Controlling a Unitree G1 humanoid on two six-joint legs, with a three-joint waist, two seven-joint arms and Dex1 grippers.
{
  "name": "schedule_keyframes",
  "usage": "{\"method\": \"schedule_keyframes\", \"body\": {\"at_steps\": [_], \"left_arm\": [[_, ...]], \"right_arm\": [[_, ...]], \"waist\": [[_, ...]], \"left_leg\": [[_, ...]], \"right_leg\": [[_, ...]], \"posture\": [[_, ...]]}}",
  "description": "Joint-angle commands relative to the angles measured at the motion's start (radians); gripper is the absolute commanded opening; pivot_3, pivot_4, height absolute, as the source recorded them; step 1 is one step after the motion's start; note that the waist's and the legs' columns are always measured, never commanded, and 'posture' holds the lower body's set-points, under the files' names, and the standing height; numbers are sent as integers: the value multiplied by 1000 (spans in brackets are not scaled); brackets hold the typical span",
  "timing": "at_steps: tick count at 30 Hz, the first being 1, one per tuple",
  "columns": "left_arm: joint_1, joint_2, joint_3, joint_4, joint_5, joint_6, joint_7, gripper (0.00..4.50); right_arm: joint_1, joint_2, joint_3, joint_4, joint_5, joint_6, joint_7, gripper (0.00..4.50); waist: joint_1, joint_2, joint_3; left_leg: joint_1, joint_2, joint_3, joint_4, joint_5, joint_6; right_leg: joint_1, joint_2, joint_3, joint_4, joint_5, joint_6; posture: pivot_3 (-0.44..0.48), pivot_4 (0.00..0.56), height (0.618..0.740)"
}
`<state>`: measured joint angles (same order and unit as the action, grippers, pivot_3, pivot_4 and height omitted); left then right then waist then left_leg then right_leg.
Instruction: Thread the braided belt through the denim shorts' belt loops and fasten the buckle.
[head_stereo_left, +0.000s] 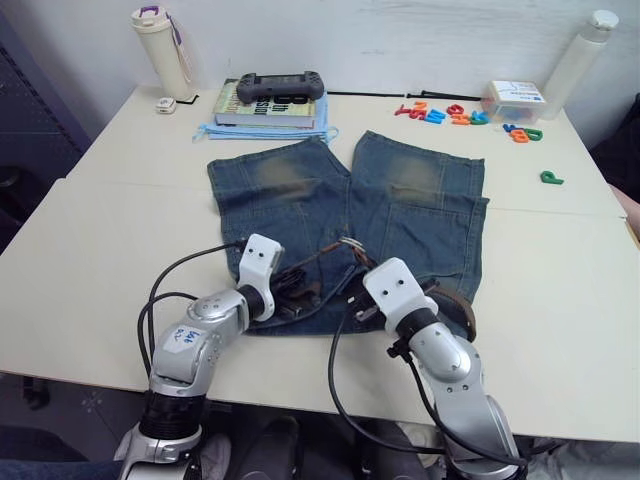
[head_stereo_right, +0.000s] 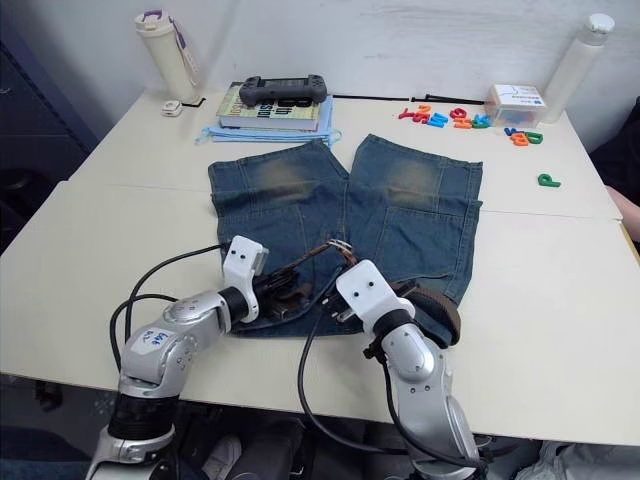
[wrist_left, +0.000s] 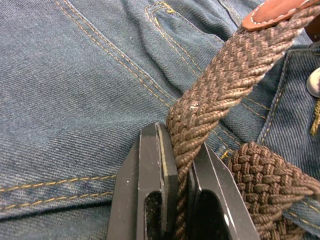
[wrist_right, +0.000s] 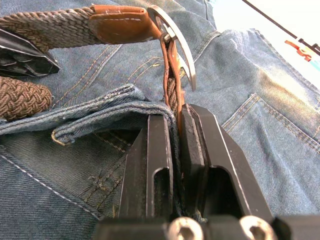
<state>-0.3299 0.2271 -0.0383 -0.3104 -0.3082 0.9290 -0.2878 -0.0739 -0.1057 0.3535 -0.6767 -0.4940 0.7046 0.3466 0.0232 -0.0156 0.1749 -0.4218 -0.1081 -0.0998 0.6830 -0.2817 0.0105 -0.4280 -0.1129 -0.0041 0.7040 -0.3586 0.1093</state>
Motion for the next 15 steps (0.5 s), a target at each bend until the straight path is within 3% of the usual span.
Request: {"method": "schedule_keyframes", "body": {"at_steps": [1,15], "left_arm": [[-5,-13,-21,-2,-8,8,-3,0],[-35,-32,-98,35,15,-46,-25,0]], "right_arm": [[-16,-5,15,-39,23,-25,5,43],[-42,-120,51,-21,39,-75,66,43]], "waist": [[0,0,0],[0,0,0]], "left_leg": [[0,0,0,0,0,0],[0,0,0,0,0,0]], "right_leg": [[0,0,0,0,0,0],[0,0,0,0,0,0]], "posture": [[0,150,667],[0,150,667]]}}
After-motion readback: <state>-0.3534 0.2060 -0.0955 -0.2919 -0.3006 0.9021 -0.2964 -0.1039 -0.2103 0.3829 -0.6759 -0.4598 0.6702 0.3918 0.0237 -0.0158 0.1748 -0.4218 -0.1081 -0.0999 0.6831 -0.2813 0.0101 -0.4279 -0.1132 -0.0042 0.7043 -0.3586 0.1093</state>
